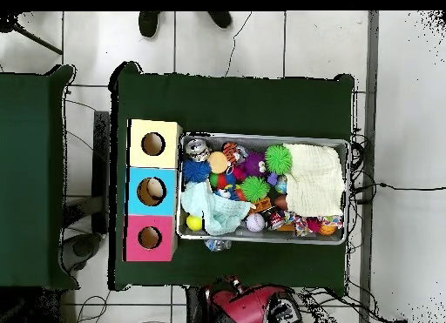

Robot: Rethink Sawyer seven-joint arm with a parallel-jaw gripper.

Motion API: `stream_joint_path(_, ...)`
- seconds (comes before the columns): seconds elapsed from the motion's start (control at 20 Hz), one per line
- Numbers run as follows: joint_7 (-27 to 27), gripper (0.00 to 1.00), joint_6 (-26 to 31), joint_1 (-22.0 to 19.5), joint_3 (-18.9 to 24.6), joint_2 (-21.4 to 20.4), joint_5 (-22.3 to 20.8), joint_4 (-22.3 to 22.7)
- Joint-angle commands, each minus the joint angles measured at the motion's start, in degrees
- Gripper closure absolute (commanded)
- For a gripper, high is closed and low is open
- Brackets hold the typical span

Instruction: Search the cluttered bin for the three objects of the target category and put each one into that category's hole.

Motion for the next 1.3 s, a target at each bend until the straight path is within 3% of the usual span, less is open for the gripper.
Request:
stream_joint_path(0.05,9.16,1.0,-4.43,-1.13,0.11,2.16,2.27,-2.13)
stream_joint_path(0.3,8.86,1.0,-2.11,-2.18,1.88,1.49,2.35,-1.92)
stream_joint_path(0.9,8.74,1.0,-2.87,-0.69,1.07,2.44,2.66,-2.7)
stream_joint_path(1.3,8.87,1.0,-2.31,-2.05,2.13,2.47,2.53,-2.46)
